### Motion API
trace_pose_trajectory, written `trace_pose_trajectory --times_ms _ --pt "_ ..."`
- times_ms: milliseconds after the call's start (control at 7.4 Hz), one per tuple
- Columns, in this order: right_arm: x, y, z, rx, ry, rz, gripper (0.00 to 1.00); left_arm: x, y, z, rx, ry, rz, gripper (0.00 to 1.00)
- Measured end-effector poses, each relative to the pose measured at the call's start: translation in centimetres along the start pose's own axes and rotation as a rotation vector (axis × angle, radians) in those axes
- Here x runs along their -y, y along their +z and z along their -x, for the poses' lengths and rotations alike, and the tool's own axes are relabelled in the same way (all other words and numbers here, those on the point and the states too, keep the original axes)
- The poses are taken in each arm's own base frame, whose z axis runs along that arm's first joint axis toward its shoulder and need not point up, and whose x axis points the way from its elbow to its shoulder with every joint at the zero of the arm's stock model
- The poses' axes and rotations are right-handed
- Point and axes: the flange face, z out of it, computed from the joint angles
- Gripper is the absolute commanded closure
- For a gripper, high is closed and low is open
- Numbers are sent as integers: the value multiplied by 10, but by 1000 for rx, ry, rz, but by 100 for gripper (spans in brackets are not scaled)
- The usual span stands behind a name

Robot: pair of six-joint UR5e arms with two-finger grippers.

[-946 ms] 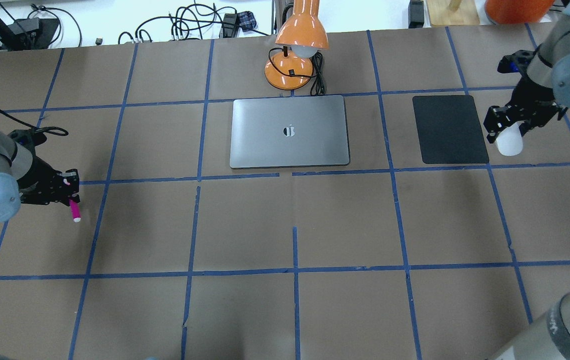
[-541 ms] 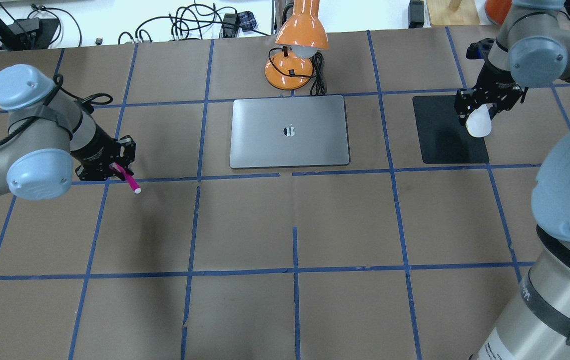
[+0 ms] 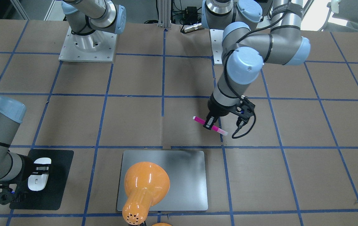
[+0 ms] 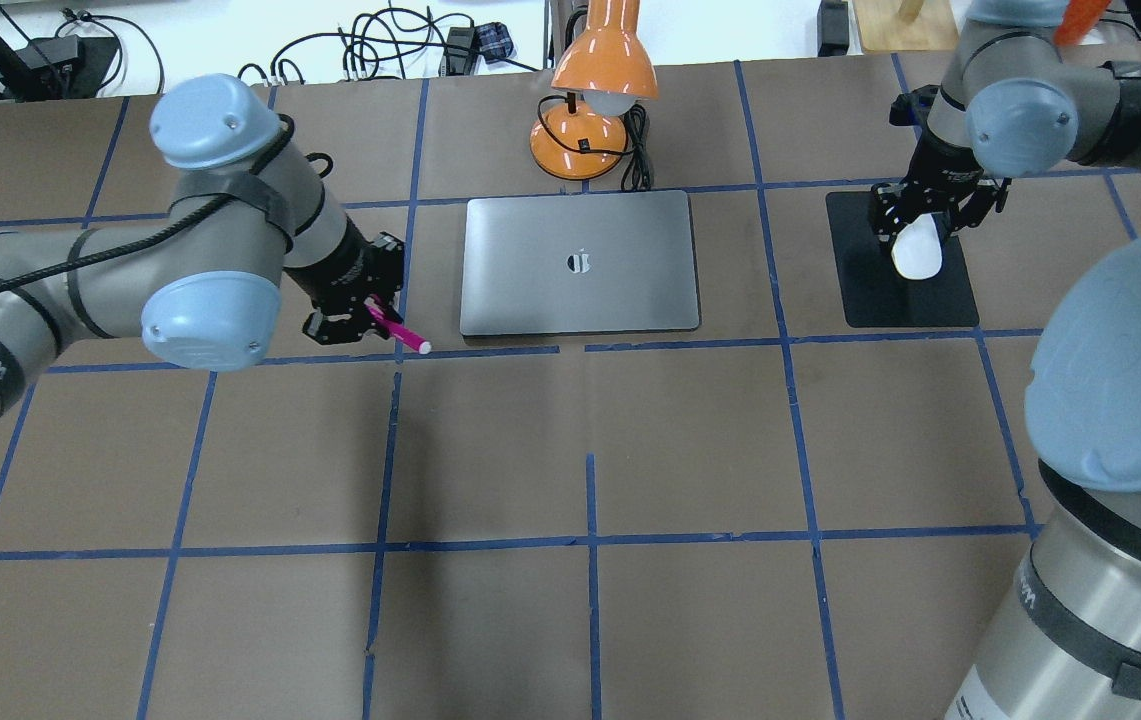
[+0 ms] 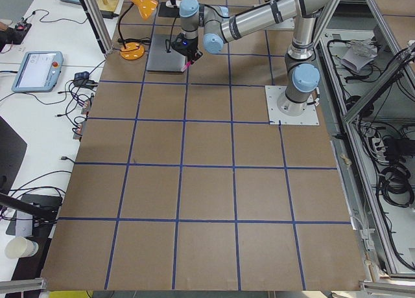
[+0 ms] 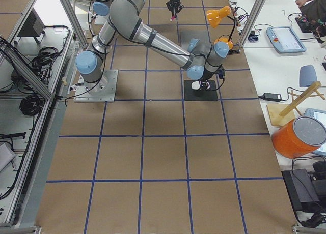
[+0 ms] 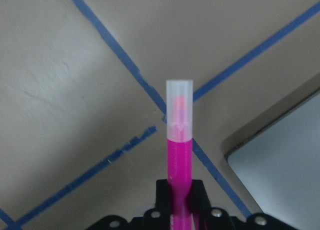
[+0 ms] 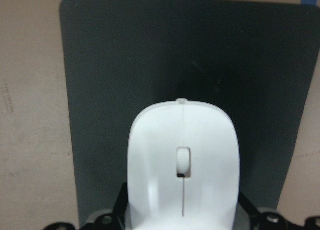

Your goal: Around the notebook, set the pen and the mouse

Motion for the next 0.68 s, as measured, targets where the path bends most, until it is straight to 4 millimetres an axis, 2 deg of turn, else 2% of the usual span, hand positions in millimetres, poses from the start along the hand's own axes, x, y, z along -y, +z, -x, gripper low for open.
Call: trace_pose_trajectory --times_ms 135,270,405,541,676 --pt "0 2 0 0 -4 1 67 -37 15 -5 10 -99 27 100" --pt "0 4 0 1 -11 3 35 -66 30 -7 26 -184 47 100" --pt "0 7 0 2 -18 10 6 -86 44 -9 42 -252 55 100" --pt "1 12 -1 3 -19 17 0 -97 59 -11 53 -306 57 100" --pt "3 15 -1 3 -16 16 0 -102 72 -14 53 -333 55 100"
